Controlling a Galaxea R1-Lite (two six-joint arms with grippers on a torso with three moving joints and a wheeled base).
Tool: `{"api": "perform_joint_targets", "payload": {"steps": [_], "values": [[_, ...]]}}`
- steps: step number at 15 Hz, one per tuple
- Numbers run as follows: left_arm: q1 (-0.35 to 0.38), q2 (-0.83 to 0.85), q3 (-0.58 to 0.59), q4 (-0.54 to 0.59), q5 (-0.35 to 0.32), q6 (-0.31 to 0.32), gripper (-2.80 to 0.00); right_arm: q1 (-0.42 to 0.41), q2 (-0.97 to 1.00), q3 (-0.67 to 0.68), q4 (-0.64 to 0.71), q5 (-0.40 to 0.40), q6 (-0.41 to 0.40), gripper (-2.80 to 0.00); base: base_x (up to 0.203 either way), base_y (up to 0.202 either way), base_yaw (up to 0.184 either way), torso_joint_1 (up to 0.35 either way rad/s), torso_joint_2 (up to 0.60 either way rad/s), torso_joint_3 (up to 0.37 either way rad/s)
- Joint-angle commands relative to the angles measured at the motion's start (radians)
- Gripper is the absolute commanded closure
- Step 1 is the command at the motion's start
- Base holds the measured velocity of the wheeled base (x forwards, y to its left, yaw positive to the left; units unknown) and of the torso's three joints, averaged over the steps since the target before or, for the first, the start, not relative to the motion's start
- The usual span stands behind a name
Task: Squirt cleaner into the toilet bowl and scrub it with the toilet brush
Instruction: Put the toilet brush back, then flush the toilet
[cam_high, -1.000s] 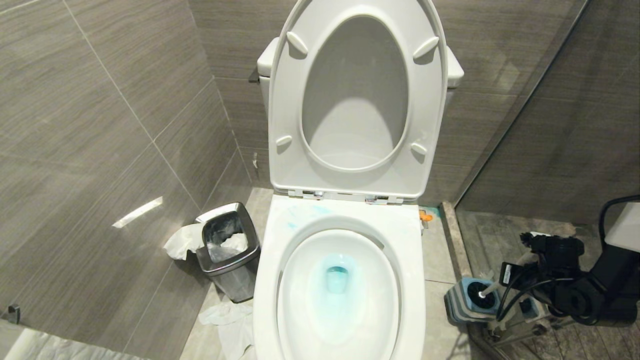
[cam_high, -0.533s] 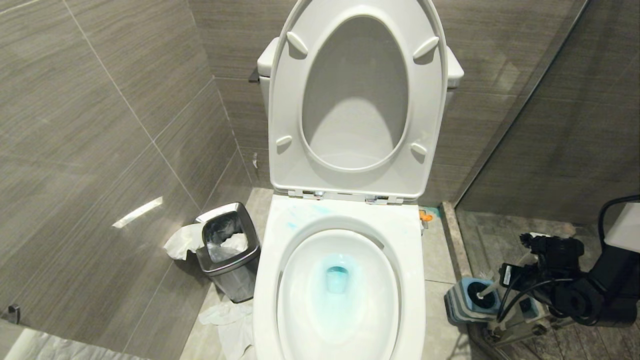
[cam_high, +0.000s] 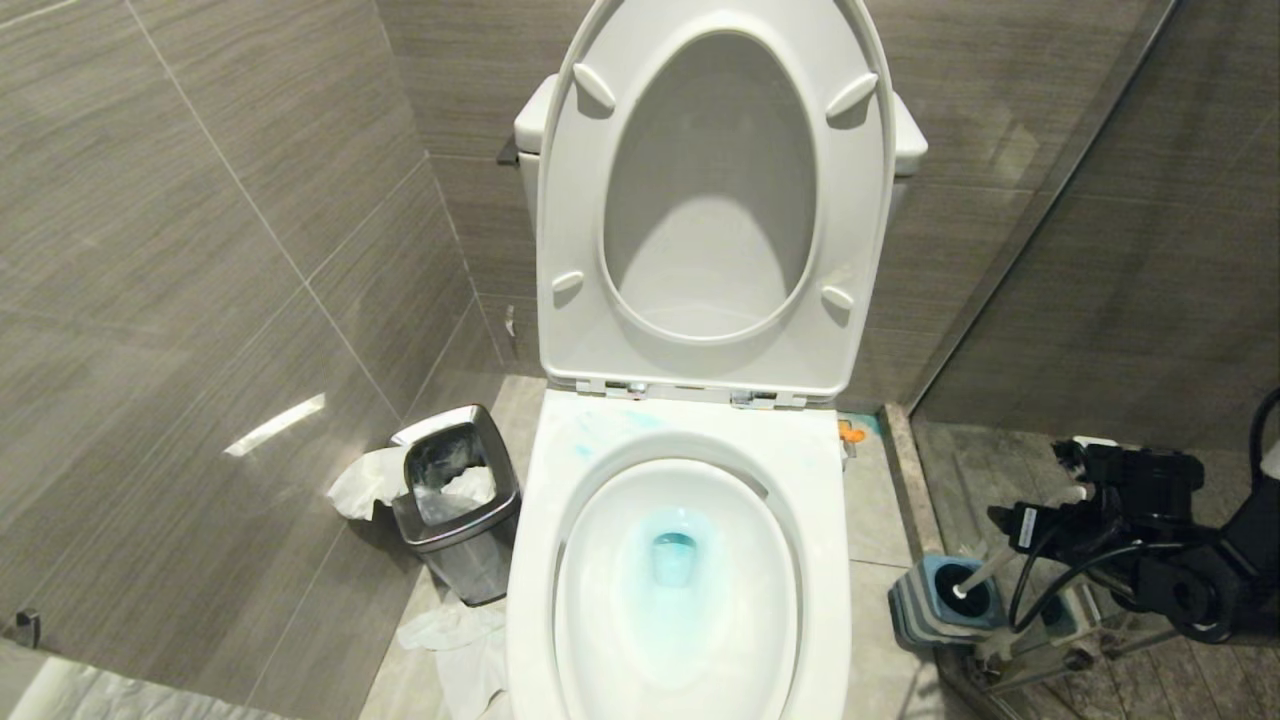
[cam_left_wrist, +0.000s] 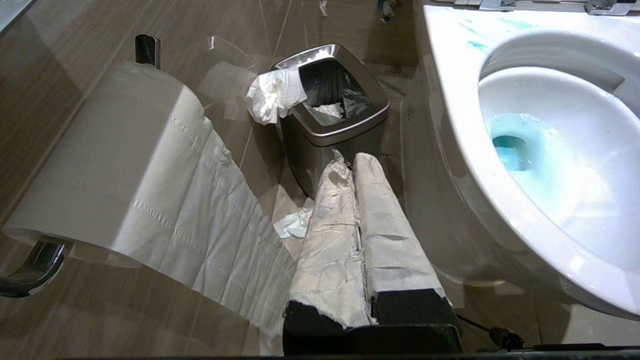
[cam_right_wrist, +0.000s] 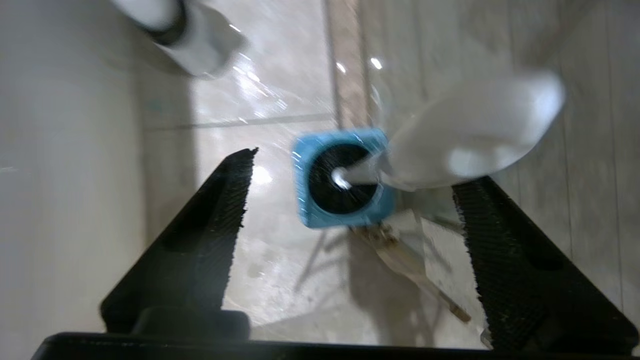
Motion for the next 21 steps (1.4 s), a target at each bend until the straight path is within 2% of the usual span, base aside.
{"api": "perform_joint_targets", "payload": {"steps": [1,4,8,11,12,16,19,21], "values": [[0.001,0.001,0.000,0.000,0.000,0.000,0.00,0.001,-0.130,0.048,-0.004,0.028,-0.031,-2.80,0.000,0.000,0.000,0.000,0.00,0.000],[0.001,0.001,0.000,0.000,0.000,0.000,0.00,0.002,-0.242,0.109,0.001,0.038,-0.047,-2.80,0.000,0.000,0.000,0.000,0.00,0.000],[0.001,0.001,0.000,0.000,0.000,0.000,0.00,0.013,-0.397,0.112,0.049,0.051,-0.062,-2.80,0.000,0.000,0.000,0.000,0.00,0.000],[-0.001,0.001,0.000,0.000,0.000,0.000,0.00,0.031,-0.488,0.014,0.062,0.157,-0.133,-2.80,0.000,0.000,0.000,0.000,0.00,0.000],[0.001,0.001,0.000,0.000,0.000,0.000,0.00,0.050,-0.511,-0.026,0.084,0.169,-0.147,-2.80,0.000,0.000,0.000,0.000,0.00,0.000],[0.001,0.001,0.000,0.000,0.000,0.000,0.00,0.159,-0.647,-0.153,0.269,0.181,-0.154,-2.80,0.000,0.000,0.000,0.000,0.00,0.000],[0.001,0.001,0.000,0.000,0.000,0.000,0.00,0.193,-0.721,-0.203,0.365,0.182,-0.154,-2.80,0.000,0.000,0.000,0.000,0.00,0.000],[0.001,0.001,0.000,0.000,0.000,0.000,0.00,0.193,-0.752,-0.204,0.368,0.181,-0.154,-2.80,0.000,0.000,0.000,0.000,0.00,0.000]]}}
